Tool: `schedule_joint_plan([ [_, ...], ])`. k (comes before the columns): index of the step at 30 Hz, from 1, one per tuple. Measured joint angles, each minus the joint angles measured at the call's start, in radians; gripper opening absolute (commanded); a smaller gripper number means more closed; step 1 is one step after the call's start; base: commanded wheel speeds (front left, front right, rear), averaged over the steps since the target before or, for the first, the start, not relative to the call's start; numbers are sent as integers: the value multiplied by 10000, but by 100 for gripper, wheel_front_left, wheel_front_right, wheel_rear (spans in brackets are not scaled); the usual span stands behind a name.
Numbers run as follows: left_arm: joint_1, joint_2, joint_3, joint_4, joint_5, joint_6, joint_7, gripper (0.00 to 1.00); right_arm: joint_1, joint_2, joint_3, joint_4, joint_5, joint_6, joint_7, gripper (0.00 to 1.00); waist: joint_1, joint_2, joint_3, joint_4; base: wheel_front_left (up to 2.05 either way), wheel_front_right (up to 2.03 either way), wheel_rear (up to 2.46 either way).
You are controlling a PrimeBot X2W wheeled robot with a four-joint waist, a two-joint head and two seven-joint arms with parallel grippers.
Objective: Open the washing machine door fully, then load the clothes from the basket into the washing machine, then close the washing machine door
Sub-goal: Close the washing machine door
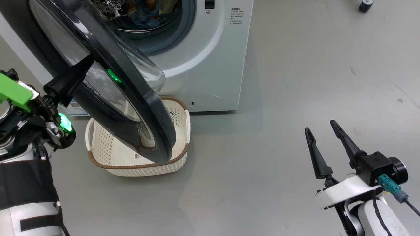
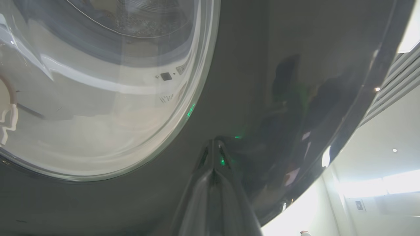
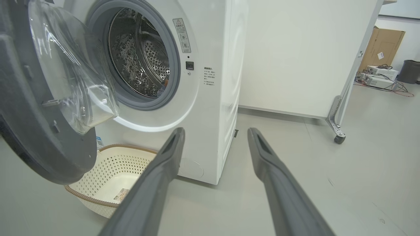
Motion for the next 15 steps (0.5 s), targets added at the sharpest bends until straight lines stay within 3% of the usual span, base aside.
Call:
schedule_joint_plan([
  [15, -26, -44, -90, 178, -38, -10, -359, 0, 3, -17, -115, 2, 0, 0, 0, 100, 0, 0, -151, -120, 0, 0, 0],
])
